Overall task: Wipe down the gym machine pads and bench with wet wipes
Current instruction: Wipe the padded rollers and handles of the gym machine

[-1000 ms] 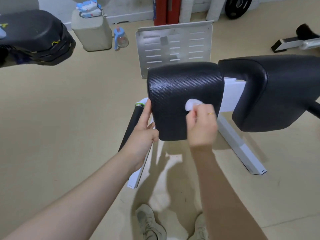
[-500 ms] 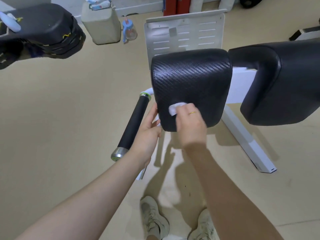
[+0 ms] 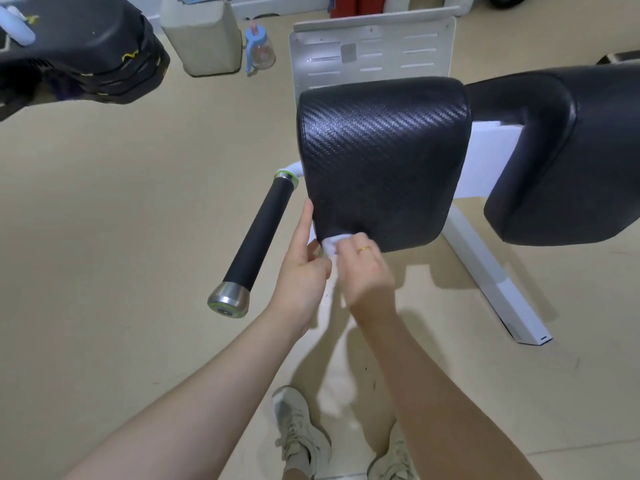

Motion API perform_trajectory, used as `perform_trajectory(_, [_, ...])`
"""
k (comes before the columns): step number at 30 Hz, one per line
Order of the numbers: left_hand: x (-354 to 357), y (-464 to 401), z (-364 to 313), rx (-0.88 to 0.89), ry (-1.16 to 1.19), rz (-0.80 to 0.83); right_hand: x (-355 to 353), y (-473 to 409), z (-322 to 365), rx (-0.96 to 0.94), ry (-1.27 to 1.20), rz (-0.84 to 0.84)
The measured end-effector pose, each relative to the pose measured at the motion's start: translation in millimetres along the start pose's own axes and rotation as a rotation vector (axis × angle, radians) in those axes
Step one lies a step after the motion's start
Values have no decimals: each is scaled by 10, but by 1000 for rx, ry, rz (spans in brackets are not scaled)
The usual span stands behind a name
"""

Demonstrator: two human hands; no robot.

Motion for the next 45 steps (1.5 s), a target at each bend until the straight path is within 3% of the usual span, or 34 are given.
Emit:
perform_trajectory(1, [11, 25, -23, -11, -11, 9, -133, -57, -56, 89, -50, 30])
perform_trajectory(3, [48, 47, -46, -9, -17, 18, -368, -189, -269, 280, -65, -125])
perform_trajectory(6, [80, 50, -33, 19, -39, 11, -541, -292, -410, 302, -93, -330])
perform_trajectory(11, [148, 29, 31, 95, -63, -66, -66, 70, -168, 179, -115, -93])
perform_trajectory(15, [207, 14, 44, 125, -77, -83, 34, 206, -274, 71, -195, -92])
perform_trajectory(17, [212, 5, 50, 127, -95, -90, -218, 87, -414, 215, -176, -181])
perform_trajectory(19, [226, 3, 46, 131, -112, -117, -483, -38, -600, 433, -249, -377])
perform_trajectory(21, [248, 6, 37, 134, -123, -146, -647, -132, -721, 515, -318, -476])
perform_trajectory(23, [271, 9, 30, 143, -127, -166, -639, -139, -714, 490, -366, -416])
perform_trajectory(27, [302, 10, 23, 165, -116, -185, -95, 152, -406, 446, -323, 81])
perform_trajectory(29, [281, 6, 35, 167, -119, -175, 113, 265, -281, 382, -290, 207])
perform_trajectory(31, [251, -9, 47, 172, -127, -151, 37, 233, -316, 424, -353, 73])
perform_trajectory(34, [258, -2, 30, 164, -143, -150, -384, 230, -505, 450, -398, -384])
perform_trajectory(36, [303, 1, 18, 153, -134, -173, -604, 206, -645, 498, -412, -501])
perform_trajectory(38, [331, 1, 16, 138, -118, -190, -709, 120, -691, 508, -417, -517])
perform_trajectory(42, [322, -5, 34, 141, -133, -203, -636, -34, -634, 549, -472, -394])
perform_trajectory(45, [325, 0, 39, 159, -152, -194, -437, 7, -473, 573, -509, -130])
Point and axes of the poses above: each hand's wrist, its own y-axis away from the middle knuckle, its own x-axis out of the palm, z = x × y, the point moved 1 cm from there along -y, towards the middle knuckle, and after that the axes turned 3 degrees about z, right-handed, at the moved point
